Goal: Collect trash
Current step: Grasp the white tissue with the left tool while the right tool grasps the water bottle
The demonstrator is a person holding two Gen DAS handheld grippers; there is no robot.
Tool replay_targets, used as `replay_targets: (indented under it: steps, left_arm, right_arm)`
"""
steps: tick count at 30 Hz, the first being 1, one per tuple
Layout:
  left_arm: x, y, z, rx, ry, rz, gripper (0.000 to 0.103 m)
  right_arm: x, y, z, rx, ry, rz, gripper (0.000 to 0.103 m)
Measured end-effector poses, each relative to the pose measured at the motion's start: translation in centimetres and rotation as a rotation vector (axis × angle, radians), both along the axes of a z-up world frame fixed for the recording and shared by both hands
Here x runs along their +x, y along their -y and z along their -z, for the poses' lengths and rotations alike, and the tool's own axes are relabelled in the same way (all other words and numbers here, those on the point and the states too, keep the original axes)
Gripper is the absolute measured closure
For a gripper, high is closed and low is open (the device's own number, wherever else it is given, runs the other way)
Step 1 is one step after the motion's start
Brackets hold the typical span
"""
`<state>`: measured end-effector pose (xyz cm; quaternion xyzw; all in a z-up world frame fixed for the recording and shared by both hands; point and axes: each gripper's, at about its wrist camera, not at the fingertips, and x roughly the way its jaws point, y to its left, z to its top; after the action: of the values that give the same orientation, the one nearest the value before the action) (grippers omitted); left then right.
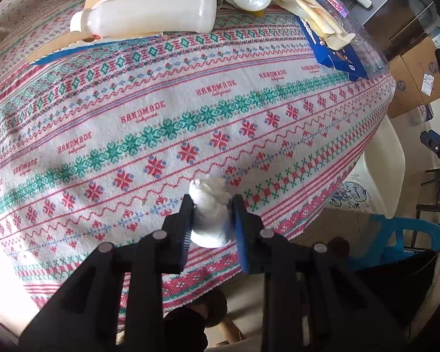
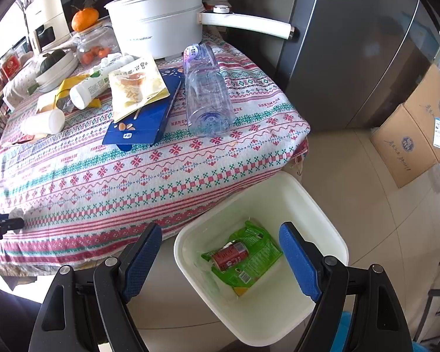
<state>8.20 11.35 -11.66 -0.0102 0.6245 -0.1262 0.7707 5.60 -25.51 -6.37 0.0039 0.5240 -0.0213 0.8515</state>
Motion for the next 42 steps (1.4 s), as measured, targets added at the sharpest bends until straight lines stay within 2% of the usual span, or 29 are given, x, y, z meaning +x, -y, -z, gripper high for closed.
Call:
replay_targets:
  steps: [5,11,14,20,26,33,35,36,42]
  left_arm:
    - [1.6,1.2,-3.1,-0.074,0.127,-0.040,0.076]
    - [4.1,3.8,-6.5,-0.121,0.254,-0.071,0.076]
    - [5.6,4.6,-7.5,-0.158,0.278,-0.098,0.076]
    - [7.6,5.5,-8.8,-0.168,0.317,-0.131,0.076]
    - [9.3,5.8,-8.7,-0.177,0.302,-0.150,0.076]
    - [9.5,6.5,-8.5,-0.171,0.291,-0.133,0.076]
    - [9.5,6.6,-8.5,-0.170,0.287,-0.132,0.076]
    - [9.5,6.6,-8.4,-0.171,0.285,-0.133,0.076]
    - [9.1,7.4,-9.0,-0.184,0.296,-0.115,0.076]
  right_arm:
    - [2.6,0.8,-0.5,0.062,0.006,0.028,0.019]
    - [8.3,0.7,-0.5,0.087,-0.018,0.033,0.019]
    - [11.5,0.7,-0.5,0.091,-0.008,0.032,0.019]
    - [17.5,0.8,0.7,0.128,-0.016,0.025,0.019]
    - [21.5,0.4,2.6,0.113,-0.053,0.016,0.020]
    - [22.7,1.1,5.2,0.207,-0.101,0.031,0.026]
    - [22.6,1.2,6.0,0.237,-0.120,0.034,0.034]
    - [22.5,1.1,6.3,0.248,-0.123,0.030,0.035]
    - [19.6,1.1,4.6,0.215,-0.046,0.025,0.042]
